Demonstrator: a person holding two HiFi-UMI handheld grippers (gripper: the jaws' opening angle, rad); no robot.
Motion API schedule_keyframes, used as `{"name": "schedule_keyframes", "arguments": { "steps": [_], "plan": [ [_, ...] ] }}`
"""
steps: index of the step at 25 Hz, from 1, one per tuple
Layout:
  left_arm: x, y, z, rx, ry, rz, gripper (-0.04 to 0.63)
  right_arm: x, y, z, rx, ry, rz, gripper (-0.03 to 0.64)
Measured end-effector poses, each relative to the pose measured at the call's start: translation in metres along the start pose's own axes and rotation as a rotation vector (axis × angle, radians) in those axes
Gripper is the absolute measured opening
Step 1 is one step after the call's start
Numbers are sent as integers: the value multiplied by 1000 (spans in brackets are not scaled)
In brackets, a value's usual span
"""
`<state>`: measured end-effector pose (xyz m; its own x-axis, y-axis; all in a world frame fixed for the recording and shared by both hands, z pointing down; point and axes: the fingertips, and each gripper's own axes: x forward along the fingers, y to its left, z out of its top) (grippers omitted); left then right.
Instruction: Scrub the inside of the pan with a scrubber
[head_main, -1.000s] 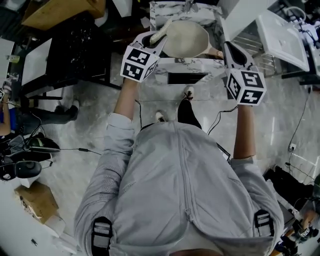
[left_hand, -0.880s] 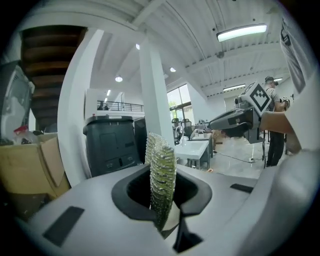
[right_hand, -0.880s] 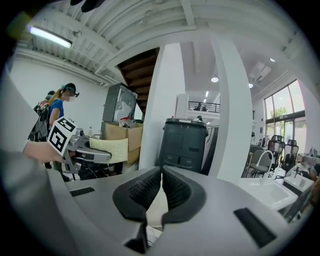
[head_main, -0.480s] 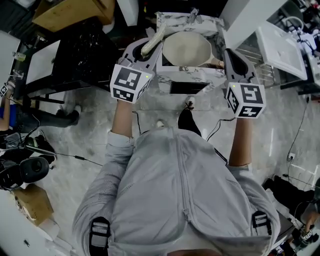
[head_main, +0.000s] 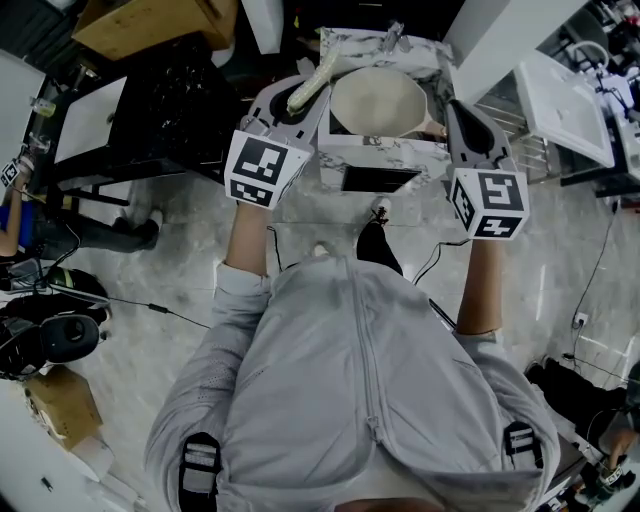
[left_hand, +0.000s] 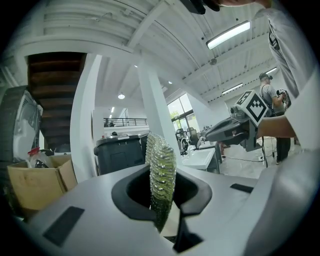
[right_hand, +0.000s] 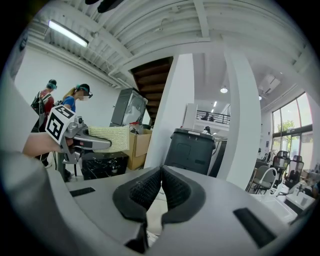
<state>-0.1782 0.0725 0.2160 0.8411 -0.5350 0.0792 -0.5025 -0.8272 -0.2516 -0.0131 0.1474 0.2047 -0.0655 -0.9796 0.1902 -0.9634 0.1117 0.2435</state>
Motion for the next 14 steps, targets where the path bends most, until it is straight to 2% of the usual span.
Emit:
{"name": "schedule_keyframes", "arguments": {
  "steps": [14],
  "plan": [
    [-4,4,7,-1,-7,14,64,0,7,4,9,-11,9,35]
  ]
}}
